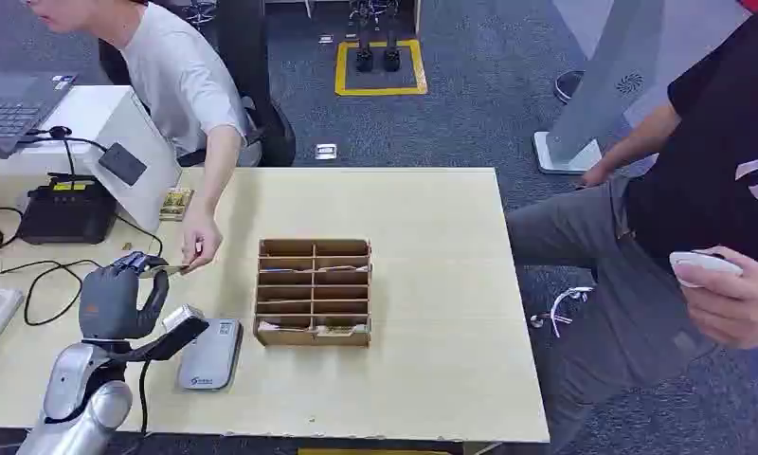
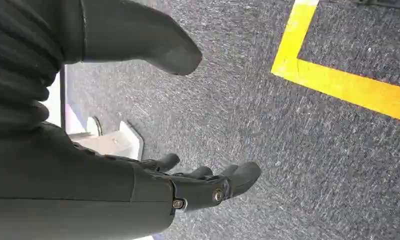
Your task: Pass the card to the sensor for recognition and then transmit it.
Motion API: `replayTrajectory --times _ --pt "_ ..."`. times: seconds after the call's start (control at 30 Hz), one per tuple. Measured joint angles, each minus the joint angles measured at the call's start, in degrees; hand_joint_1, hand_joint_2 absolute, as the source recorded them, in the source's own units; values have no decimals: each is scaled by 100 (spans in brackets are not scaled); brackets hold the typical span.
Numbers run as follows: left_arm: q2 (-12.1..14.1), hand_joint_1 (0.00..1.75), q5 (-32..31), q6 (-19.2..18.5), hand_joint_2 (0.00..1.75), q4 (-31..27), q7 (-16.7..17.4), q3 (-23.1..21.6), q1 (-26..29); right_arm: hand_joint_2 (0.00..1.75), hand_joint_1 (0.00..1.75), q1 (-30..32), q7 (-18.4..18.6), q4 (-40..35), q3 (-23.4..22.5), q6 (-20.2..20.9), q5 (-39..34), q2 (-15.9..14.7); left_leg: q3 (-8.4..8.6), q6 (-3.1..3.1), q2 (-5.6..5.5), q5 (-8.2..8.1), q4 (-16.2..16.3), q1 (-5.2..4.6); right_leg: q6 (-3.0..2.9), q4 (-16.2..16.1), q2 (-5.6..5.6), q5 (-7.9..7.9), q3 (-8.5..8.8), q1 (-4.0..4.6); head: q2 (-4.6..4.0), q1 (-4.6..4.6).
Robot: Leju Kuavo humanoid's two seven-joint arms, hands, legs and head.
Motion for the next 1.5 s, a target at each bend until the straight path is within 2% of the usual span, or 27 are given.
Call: replayTrajectory --times 0.67,0.73,0.8,0.83,0.87,0.97,1.0,1.07,1.1,1.5 --pt "0 175 61 0 175 0 -31 0 0 175 0 0 0 0 0 0 0 0 0 0 0 0 0 0 0 0 0 0 0 0 -2 0" --pt "0 175 272 -9 175 0 -195 0 3 175 0 0 0 0 0 2 0 0 -1 0 0 0 0 0 0 0 0 0 0 0 0 0" --pt "-2 175 887 -96 175 -70 -685 0 51 175 0 0 -33 0 0 2 11 0 0 0 0 0 0 0 0 0 0 0 0 0 0 0" --pt "-11 175 1251 -261 175 -145 -897 0 87 175 0 1 -44 0 0 2 18 0 0 0 0 0 0 0 0 0 0 0 0 0 -2 0" --pt "-24 175 1540 -471 175 -197 -955 0 111 175 0 1 -44 0 0 2 15 0 0 0 0 0 0 0 0 0 0 0 0 0 0 0" --pt "-90 175 2715 -1823 175 -373 -698 0 152 175 0 0 -44 0 0 -44 -11 0 -1 0 -2 0 0 0 0 0 -2 0 0 0 -2 0" --pt "-114 175 2984 -2187 175 -415 -557 0 160 175 0 0 -37 0 0 -59 -18 0 -1 0 -1 0 0 -1 0 0 -2 0 0 0 0 0" --pt "-129 175 3279 -3024 175 -470 115 0 176 175 0 0 11 0 0 -79 -15 0 -1 0 1 0 0 0 0 0 0 1 2 0 -2 0" --pt "-118 175 3311 -3256 175 -470 369 -2 206 175 0 0 18 0 0 -79 -7 0 1 0 6 0 0 0 -1 0 4 1 1 0 -2 0" --pt "-76 175 3364 -3368 175 -472 415 -2 342 175 0 3 72 0 0 -85 11 0 -1 0 2 0 0 0 -2 0 3 1 -1 0 -2 0"
